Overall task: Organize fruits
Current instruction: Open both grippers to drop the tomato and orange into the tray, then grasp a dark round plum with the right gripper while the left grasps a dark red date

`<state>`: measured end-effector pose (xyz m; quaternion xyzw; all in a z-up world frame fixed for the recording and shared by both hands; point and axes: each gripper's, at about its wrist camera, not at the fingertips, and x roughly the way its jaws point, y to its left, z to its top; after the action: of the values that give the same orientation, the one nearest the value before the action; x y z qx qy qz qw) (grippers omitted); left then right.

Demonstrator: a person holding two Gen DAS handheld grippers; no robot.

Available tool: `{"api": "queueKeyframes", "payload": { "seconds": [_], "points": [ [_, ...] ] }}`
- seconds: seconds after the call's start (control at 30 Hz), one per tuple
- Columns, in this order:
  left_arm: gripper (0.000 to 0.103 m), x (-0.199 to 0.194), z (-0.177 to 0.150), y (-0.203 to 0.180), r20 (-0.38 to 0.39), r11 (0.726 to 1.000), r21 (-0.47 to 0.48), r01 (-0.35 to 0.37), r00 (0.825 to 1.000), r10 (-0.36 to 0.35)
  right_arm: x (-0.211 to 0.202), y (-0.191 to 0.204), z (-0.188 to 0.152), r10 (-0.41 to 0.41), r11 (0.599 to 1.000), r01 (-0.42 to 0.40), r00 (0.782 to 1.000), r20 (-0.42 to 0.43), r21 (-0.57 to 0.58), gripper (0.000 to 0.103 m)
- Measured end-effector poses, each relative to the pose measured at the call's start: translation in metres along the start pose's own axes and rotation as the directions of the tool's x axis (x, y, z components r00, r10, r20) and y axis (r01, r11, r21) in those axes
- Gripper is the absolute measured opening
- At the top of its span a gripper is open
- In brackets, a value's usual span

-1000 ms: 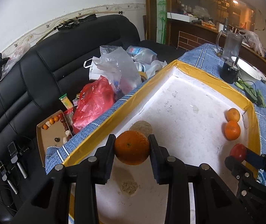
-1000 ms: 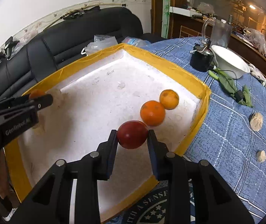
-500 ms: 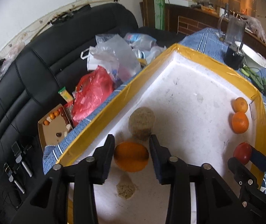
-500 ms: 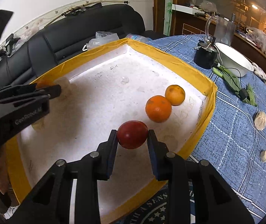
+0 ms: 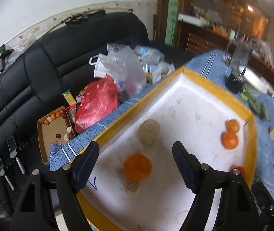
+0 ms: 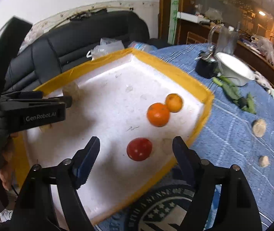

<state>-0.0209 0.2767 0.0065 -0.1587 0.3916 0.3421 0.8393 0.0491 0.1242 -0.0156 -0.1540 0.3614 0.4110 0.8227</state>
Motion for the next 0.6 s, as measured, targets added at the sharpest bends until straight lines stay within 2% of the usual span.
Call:
{"api": "queueKeyframes", "payload": {
  "seconds": [0.17,0.23,0.33,0.5,0.6],
  "points": [
    [0.081,-0.022,-0.007,-0.023,0.063,0.998,-0.007,0.066,0.996,-0.065,-0.038,-0.031,-0.013,-0.042,0.995,0.036,0.997,0.065,0.089,0.086],
    [0.081,-0.030,-0.011,-0.043,0.076,0.995,0.028,0.097,0.992,-0.099,-0.053,-0.049,-0.023,-0.074,0.988,0.062,0.994,0.080,0.143,0.091],
    [0.081,-0.038,-0.022,-0.077,0.077,0.984,0.112,0.138,0.986,-0.147,-0.073,-0.079,-0.044,-0.128,0.971,0.107,0.988,0.088,0.216,0.092],
    [0.081,-0.045,-0.041,-0.136,0.056,0.948,0.260,0.182,0.977,-0.203,-0.103,-0.140,-0.087,-0.228,0.921,0.195,0.972,0.060,0.337,0.092],
    [0.081,-0.045,-0.054,-0.170,0.024,0.919,0.330,0.214,0.972,-0.235,-0.119,-0.186,-0.118,-0.307,0.869,0.274,0.951,0.016,0.411,0.091]
  ]
}}
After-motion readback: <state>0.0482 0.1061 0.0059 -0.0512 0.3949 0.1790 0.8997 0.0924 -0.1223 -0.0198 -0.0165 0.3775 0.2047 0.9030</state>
